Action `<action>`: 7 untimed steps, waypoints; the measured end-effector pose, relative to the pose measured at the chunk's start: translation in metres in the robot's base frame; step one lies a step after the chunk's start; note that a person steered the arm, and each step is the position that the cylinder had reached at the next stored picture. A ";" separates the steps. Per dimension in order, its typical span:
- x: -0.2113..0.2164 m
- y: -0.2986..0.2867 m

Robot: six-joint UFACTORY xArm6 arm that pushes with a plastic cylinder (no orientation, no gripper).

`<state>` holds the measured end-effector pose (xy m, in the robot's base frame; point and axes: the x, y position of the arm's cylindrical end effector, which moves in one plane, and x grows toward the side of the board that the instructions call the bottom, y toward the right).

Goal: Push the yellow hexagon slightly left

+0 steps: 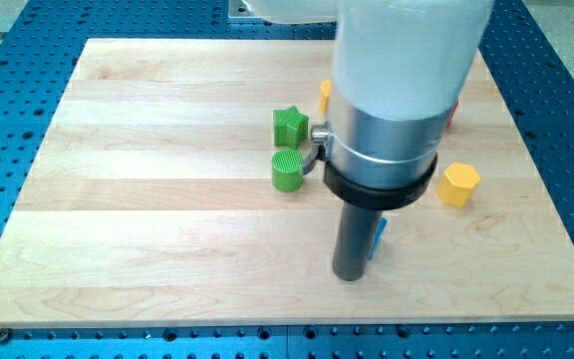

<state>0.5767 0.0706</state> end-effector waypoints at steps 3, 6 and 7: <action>-0.052 -0.004; -0.043 0.111; -0.056 0.178</action>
<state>0.5205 0.2485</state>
